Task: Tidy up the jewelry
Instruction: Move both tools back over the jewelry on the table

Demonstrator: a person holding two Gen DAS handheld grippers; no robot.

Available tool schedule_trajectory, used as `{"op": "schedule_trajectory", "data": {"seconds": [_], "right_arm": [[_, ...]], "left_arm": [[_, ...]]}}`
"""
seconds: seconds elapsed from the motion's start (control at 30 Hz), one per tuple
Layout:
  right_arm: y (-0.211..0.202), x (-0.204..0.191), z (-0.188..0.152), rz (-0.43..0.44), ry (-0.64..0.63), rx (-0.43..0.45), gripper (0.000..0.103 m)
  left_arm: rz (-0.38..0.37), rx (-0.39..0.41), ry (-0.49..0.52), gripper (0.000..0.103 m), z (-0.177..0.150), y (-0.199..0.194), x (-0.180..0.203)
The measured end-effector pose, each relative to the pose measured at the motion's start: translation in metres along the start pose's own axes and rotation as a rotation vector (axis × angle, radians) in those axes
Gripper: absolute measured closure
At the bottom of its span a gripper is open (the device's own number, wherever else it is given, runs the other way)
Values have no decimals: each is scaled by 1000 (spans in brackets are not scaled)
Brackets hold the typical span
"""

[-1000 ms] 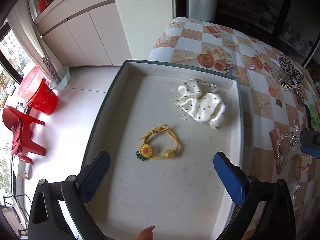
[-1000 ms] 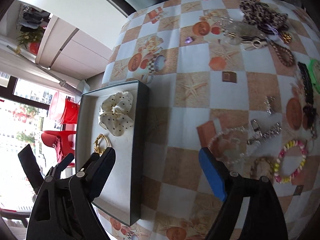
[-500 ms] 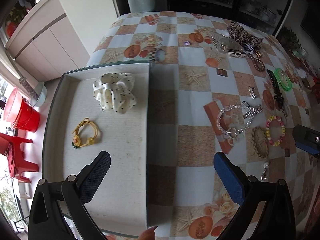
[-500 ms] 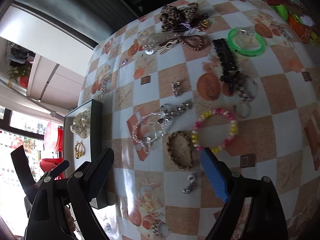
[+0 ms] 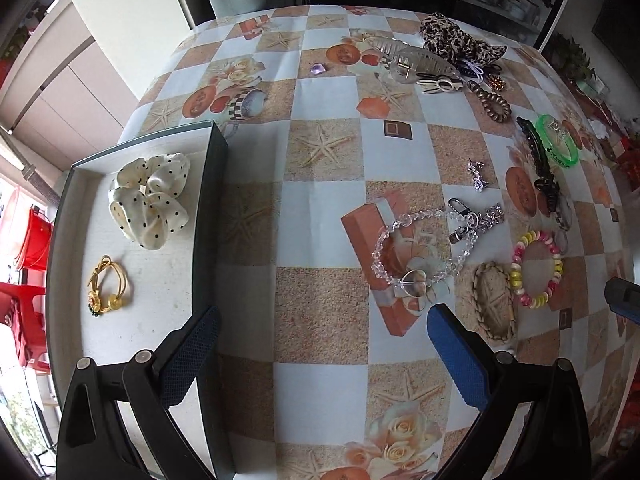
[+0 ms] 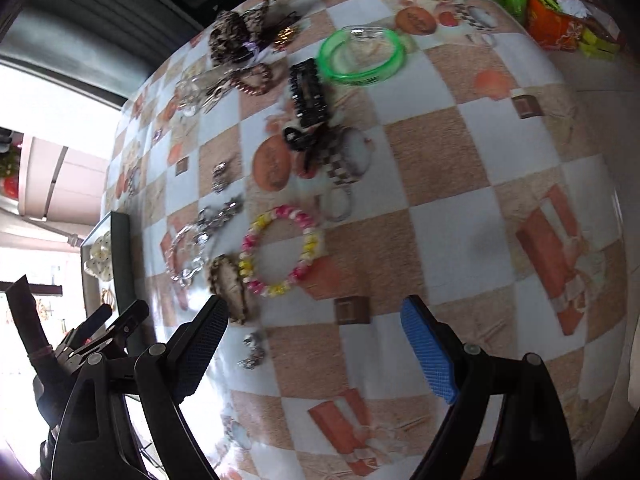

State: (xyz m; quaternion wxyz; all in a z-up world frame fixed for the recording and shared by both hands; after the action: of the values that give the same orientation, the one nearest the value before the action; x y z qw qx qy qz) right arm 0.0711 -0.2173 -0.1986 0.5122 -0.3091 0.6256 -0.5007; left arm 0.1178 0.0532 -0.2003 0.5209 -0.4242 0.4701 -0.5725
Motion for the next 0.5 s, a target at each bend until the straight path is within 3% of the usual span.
{"op": "schedule_trajectory", "data": {"seconds": [0.5], "right_arm": [[0,40,74,-153,15,77,13]], "left_arm": [[32,-20,-59,0,25,31,-3]]}}
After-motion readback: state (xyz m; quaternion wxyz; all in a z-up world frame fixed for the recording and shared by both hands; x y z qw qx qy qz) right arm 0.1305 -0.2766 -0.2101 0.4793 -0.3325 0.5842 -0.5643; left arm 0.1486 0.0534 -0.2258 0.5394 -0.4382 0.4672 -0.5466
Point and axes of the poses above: each gripper's, at about its wrist camera, not at the fingertips, and y roughly the way its jaws point, x to its right, z to its top, the point moved 4 cm from there along y, roughly the way its jaws point, and after that the axes turned 5 degrees about -x, right-handed, at the moved point
